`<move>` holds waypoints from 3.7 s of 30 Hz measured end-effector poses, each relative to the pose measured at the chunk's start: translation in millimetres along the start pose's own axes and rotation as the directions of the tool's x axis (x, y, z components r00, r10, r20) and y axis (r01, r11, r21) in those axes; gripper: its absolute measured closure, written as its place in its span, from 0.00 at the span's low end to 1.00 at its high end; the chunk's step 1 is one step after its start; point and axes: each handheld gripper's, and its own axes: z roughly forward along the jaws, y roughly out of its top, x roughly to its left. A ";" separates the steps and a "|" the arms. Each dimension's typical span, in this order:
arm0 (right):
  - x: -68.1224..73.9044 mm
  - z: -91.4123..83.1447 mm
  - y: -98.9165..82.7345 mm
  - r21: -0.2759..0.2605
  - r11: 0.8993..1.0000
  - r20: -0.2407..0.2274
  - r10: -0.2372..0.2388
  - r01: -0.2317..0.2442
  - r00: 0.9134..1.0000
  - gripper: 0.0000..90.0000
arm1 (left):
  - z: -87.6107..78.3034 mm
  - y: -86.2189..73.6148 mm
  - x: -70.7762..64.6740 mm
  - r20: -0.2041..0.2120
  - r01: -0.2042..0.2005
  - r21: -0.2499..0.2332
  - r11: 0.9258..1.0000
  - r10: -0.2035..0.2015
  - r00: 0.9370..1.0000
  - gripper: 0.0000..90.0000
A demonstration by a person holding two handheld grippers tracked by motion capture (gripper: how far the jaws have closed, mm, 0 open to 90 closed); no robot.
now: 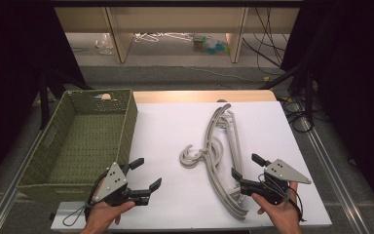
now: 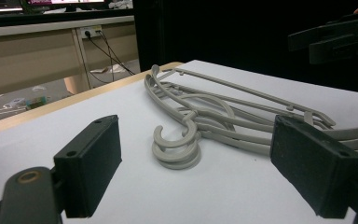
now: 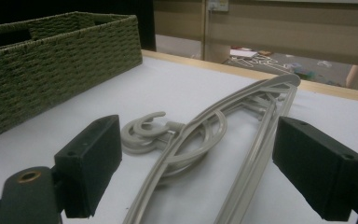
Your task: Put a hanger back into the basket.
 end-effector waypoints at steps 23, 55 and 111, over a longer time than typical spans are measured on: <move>13.0 14.6 2.4 0.130 0.992 -0.003 -0.007 0.007 1.000 0.21 | 2.7 -0.2 -1.1 -0.001 0.006 0.016 1.000 -0.006 1.000 0.19; 17.7 107.3 5.1 0.658 0.750 -0.161 0.047 0.071 0.986 0.56 | 5.1 -0.9 -1.3 0.011 0.006 0.028 1.000 -0.007 1.000 0.19; -16.3 53.6 44.4 0.523 0.813 -0.248 -0.145 0.258 0.958 0.92 | 5.5 -3.0 -1.3 0.005 -0.008 0.063 0.998 0.008 1.000 0.20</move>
